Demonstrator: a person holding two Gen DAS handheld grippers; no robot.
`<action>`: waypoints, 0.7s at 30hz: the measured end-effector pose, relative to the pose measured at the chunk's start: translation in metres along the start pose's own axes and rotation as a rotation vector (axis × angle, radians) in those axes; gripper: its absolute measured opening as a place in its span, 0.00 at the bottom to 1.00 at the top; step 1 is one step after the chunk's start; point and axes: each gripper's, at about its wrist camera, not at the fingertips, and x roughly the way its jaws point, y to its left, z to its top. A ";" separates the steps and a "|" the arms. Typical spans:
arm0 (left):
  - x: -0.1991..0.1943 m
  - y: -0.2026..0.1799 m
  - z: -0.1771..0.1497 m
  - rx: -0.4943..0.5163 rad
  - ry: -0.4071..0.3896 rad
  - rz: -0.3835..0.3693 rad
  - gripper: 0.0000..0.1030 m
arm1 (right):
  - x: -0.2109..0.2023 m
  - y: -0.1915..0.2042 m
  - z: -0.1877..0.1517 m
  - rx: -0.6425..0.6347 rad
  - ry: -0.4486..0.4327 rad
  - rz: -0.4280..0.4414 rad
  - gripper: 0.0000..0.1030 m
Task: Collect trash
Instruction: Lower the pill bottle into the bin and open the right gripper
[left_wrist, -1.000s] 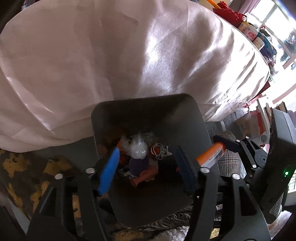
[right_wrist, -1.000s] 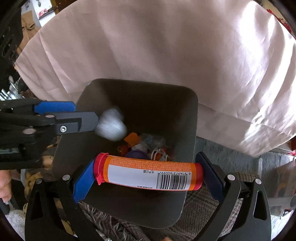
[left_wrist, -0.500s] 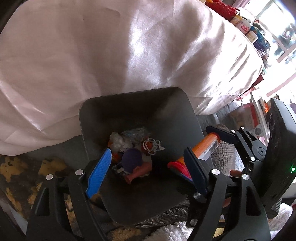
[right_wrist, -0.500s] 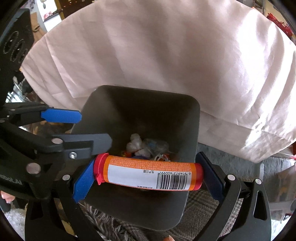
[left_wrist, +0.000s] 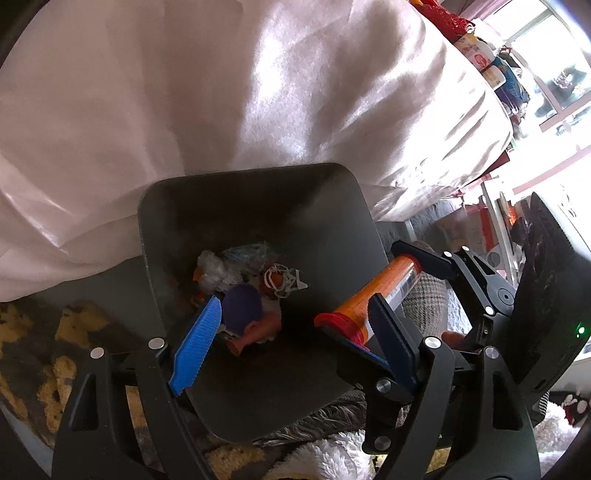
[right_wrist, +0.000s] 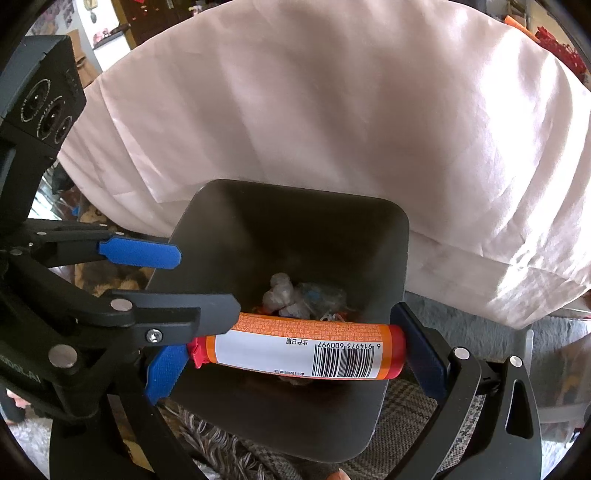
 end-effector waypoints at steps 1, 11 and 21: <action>0.001 0.000 0.000 -0.001 0.003 -0.007 0.75 | 0.000 0.000 0.000 0.001 0.000 0.000 0.98; 0.003 -0.001 0.000 0.004 0.005 0.004 0.77 | -0.001 0.002 0.001 -0.006 -0.006 0.002 0.98; 0.003 -0.001 0.001 0.014 0.004 0.014 0.79 | -0.002 0.006 0.001 -0.011 -0.018 -0.004 0.98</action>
